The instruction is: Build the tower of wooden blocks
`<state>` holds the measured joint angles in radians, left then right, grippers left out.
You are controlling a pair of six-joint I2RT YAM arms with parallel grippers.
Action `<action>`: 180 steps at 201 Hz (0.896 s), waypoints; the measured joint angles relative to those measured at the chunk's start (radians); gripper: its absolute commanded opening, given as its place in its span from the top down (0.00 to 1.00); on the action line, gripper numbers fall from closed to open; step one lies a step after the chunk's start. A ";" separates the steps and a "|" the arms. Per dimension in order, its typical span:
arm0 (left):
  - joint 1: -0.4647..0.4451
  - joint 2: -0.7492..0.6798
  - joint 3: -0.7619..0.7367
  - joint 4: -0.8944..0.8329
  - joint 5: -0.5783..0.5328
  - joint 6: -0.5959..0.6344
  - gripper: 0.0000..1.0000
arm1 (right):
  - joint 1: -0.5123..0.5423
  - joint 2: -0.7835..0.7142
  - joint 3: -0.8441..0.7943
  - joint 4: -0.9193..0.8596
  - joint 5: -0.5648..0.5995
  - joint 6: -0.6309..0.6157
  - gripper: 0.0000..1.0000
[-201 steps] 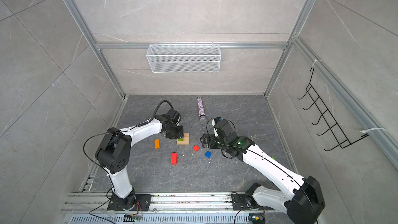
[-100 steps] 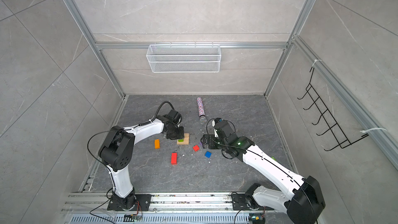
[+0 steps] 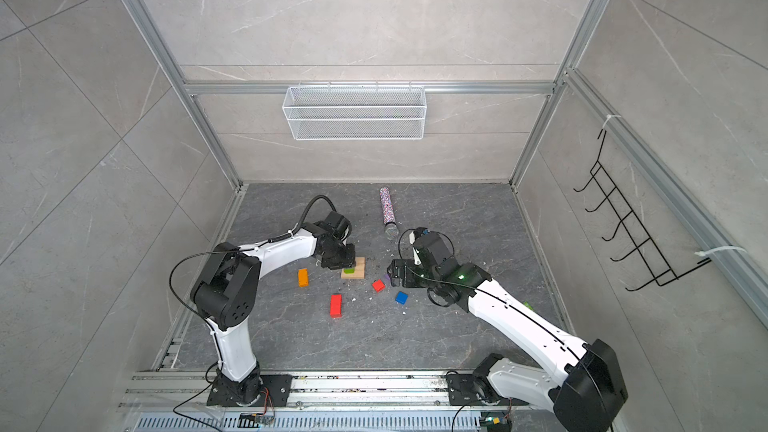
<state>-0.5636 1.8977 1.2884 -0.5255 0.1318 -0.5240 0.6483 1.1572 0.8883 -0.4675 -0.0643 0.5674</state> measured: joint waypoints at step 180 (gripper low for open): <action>0.000 -0.021 0.000 0.001 0.006 -0.019 0.50 | 0.000 0.007 0.000 -0.007 0.056 0.025 0.04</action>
<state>-0.5636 1.8767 1.2884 -0.5243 0.1383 -0.5426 0.6483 1.1641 0.8883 -0.4747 -0.0082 0.5922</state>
